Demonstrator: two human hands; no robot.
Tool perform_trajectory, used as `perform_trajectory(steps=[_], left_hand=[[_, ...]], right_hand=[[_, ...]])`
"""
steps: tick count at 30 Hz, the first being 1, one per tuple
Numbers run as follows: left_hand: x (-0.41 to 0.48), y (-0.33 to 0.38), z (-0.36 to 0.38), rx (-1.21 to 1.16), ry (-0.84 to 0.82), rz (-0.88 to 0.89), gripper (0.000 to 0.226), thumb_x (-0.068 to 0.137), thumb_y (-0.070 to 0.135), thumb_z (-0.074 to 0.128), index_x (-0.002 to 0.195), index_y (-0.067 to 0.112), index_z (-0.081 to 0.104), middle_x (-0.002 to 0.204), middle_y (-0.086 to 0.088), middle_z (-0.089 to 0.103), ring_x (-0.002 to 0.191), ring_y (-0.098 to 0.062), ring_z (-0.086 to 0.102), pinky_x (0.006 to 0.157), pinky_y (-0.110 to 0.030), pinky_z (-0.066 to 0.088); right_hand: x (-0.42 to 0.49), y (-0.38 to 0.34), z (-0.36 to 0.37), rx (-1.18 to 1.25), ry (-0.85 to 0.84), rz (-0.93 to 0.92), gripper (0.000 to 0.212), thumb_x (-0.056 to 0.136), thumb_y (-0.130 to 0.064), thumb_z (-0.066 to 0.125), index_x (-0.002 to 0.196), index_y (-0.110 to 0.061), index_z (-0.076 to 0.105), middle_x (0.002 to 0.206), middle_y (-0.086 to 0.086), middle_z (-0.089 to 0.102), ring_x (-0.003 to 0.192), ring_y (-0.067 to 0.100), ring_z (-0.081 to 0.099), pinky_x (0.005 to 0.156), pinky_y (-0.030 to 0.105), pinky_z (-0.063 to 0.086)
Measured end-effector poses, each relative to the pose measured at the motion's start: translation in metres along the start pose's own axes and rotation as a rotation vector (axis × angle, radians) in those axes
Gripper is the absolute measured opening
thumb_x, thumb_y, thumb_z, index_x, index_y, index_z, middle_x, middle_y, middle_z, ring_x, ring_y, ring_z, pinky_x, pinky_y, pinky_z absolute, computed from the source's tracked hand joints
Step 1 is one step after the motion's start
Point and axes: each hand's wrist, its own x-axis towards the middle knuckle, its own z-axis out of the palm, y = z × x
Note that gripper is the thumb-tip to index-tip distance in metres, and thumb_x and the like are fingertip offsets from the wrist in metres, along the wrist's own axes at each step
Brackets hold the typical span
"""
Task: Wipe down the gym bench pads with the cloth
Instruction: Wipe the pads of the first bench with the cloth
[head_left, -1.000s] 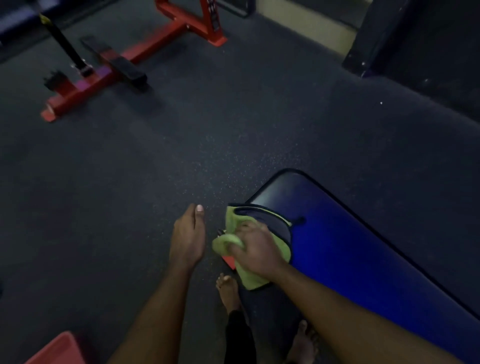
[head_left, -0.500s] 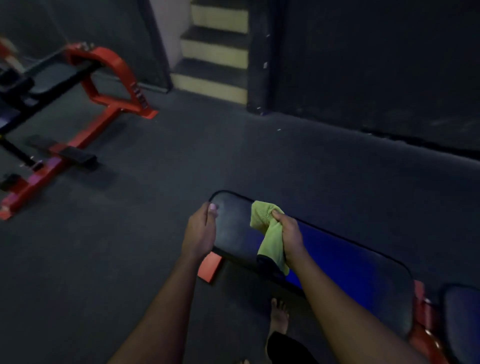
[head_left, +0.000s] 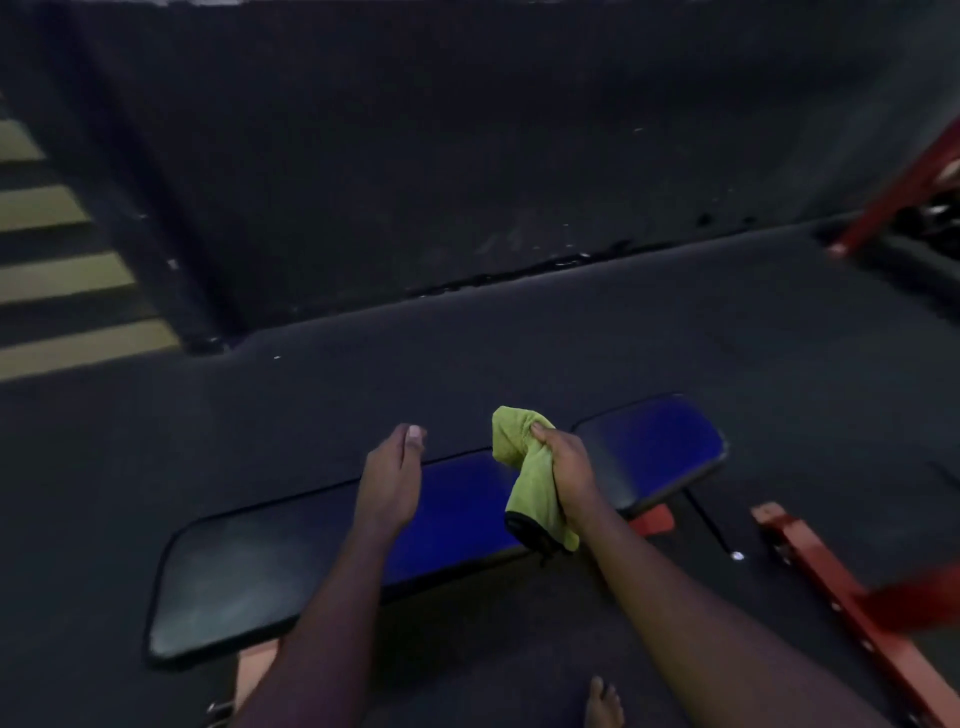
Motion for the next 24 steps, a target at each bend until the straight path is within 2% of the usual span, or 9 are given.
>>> perform_trajectory(steps=[4,7,8,12,14,16,18,21,24], left_hand=[[0.017,0.038,0.076,0.021,-0.099,0.067,0.043,0.105,0.046,0.030,0.099,0.017,0.062,0.093,-0.005,0.067,0.090,-0.022,0.064,0.077,-0.045,0.053],[0.033,0.057,0.141,0.036,-0.146,0.057,0.048,0.105,0.046,0.030,0.098,0.011,0.060,0.094,-0.010,0.066,0.090,-0.026,0.063,0.077,-0.047,0.052],[0.038,0.060,0.156,0.048,-0.150,0.048,0.048,0.105,0.047,0.030,0.098,0.010,0.060,0.093,-0.011,0.066,0.090,-0.026,0.063,0.077,-0.048,0.052],[0.061,0.065,0.226,0.076,-0.139,-0.013,0.051,0.103,0.051,0.028,0.097,0.012,0.061,0.091,-0.009,0.067,0.088,-0.022,0.063,0.079,-0.048,0.051],[0.072,0.060,0.256,0.106,-0.151,-0.040,0.051,0.102,0.052,0.028,0.096,0.014,0.060,0.090,-0.008,0.067,0.087,-0.021,0.063,0.079,-0.049,0.051],[0.085,0.051,0.281,0.127,-0.149,-0.066,0.049,0.103,0.051,0.028,0.094,0.014,0.059,0.088,-0.005,0.066,0.085,-0.018,0.062,0.079,-0.050,0.052],[0.098,0.040,0.300,0.152,-0.152,-0.090,0.049,0.103,0.051,0.028,0.092,0.015,0.058,0.086,-0.002,0.064,0.082,-0.016,0.061,0.077,-0.049,0.051],[0.128,0.001,0.331,0.225,-0.156,-0.100,0.044,0.104,0.050,0.027,0.088,0.020,0.056,0.085,0.003,0.061,0.082,-0.013,0.058,0.075,-0.044,0.051],[0.162,-0.058,0.358,0.385,-0.204,-0.064,0.040,0.104,0.048,0.024,0.085,0.024,0.050,0.086,0.003,0.057,0.086,-0.018,0.052,0.077,-0.045,0.047]], right_hand=[[0.016,-0.005,-0.082,-0.014,0.136,0.020,0.029,0.078,-0.044,0.069,0.069,-0.017,0.063,0.068,0.003,0.063,0.068,0.024,0.062,0.069,0.037,0.049],[0.044,0.001,-0.145,-0.070,0.174,0.002,0.030,0.096,-0.026,0.064,0.068,-0.014,0.064,0.060,-0.002,0.063,0.058,0.015,0.063,0.058,0.027,0.049],[0.053,0.005,-0.159,-0.099,0.169,-0.015,0.031,0.098,-0.024,0.062,0.069,-0.014,0.065,0.060,-0.002,0.065,0.059,0.014,0.064,0.058,0.027,0.049],[0.110,0.018,-0.219,-0.272,0.115,-0.063,0.036,0.083,-0.052,0.062,0.073,-0.019,0.069,0.075,0.003,0.067,0.074,0.021,0.066,0.077,0.049,0.053],[0.140,0.026,-0.236,-0.443,0.089,-0.118,0.041,0.082,-0.060,0.058,0.068,-0.021,0.061,0.072,-0.001,0.061,0.073,0.020,0.062,0.077,0.054,0.051],[0.166,0.027,-0.243,-0.629,0.047,-0.189,0.041,0.087,-0.058,0.053,0.070,-0.021,0.059,0.073,-0.004,0.059,0.078,0.020,0.062,0.078,0.052,0.050],[0.191,0.033,-0.240,-0.822,0.018,-0.256,0.040,0.091,-0.056,0.047,0.080,-0.023,0.065,0.082,-0.007,0.062,0.090,0.020,0.061,0.085,0.047,0.045],[0.241,0.059,-0.225,-1.159,0.005,-0.375,0.052,0.090,-0.060,0.033,0.095,-0.023,0.069,0.097,-0.006,0.067,0.102,0.021,0.056,0.088,0.044,0.038],[0.282,0.113,-0.211,-1.409,-0.024,-0.490,0.048,0.092,-0.057,0.038,0.105,-0.023,0.070,0.108,-0.001,0.067,0.107,0.024,0.055,0.093,0.050,0.038]])
